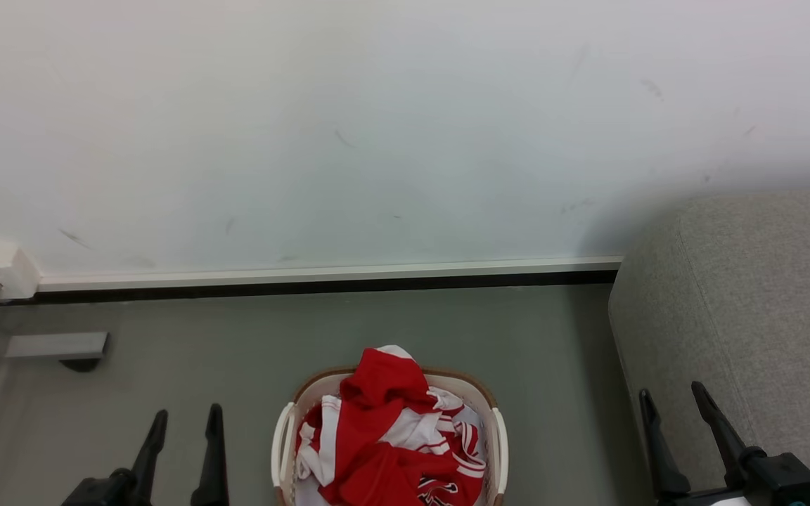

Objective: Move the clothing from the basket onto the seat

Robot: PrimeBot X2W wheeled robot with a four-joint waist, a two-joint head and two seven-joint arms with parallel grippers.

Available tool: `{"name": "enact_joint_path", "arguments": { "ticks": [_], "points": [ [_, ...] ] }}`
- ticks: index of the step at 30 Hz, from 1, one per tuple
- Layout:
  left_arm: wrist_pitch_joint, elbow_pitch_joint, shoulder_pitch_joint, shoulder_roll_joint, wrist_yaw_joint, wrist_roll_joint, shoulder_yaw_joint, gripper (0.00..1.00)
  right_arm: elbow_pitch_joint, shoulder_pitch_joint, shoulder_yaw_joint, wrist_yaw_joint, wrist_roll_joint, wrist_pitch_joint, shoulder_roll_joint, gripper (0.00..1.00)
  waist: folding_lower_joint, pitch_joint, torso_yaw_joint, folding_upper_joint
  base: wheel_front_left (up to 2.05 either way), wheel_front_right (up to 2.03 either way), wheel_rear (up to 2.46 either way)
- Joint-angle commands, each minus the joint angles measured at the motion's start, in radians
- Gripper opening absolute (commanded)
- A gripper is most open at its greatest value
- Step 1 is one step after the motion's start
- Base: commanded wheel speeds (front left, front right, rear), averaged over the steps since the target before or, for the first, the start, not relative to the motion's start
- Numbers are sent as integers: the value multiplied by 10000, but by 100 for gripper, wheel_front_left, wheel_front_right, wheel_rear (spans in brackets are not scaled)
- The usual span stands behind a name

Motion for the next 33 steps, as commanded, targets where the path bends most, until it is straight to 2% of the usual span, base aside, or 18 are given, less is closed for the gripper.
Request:
{"name": "enact_joint_path", "arguments": {
  "ticks": [1, 10, 16, 21, 25, 29, 30, 33],
  "points": [
    [-7, 34, 101, 73, -15, 26, 23, 100, 49, 72, -41, -21, 129, -35, -66, 100, 0, 30, -18, -1, 0, 0, 0],
    [-6, 136, -262, 70, -132, -109, -68, 100, -49, -292, -90, -21, 443, -35, -63, 100, 0, 654, -189, -1, 0, 0, 0],
    [-6, 427, -1042, 65, -297, -136, -500, 100, -374, -838, -271, -21, 291, -26, -61, 100, 0, 1905, -395, -1, 0, 0, 0],
    [-6, 1117, -2305, 144, -386, -21, -1347, 100, -825, -1534, -451, -21, 124, -21, -57, 100, 0, 3461, -617, -1, 0, 0, 0],
    [-4, 1823, -3507, 502, -392, -372, -2411, 100, -1283, -2123, -527, -21, 100, -21, -54, 100, 0, 4733, -869, -1, 0, 0, 0],
    [-2, 3251, -4704, 924, -394, -843, -3539, 100, -1757, -2625, -466, -21, 105, -21, -46, 100, 0, 5806, -1166, -1, 0, 0, 0],
    [-2, 3251, -4704, 924, -394, -843, -3539, 100, -1757, -2625, -466, -21, 105, -21, -46, 100, 0, 5806, -1166, -1, 0, 0, 0],
    [186, 4406, -5595, 1175, -382, -1265, -4200, 100, -2087, -2903, -342, -21, 165, -21, -44, 100, 0, 6421, -1404, -1, 0, 0, 0]
  ]
}}
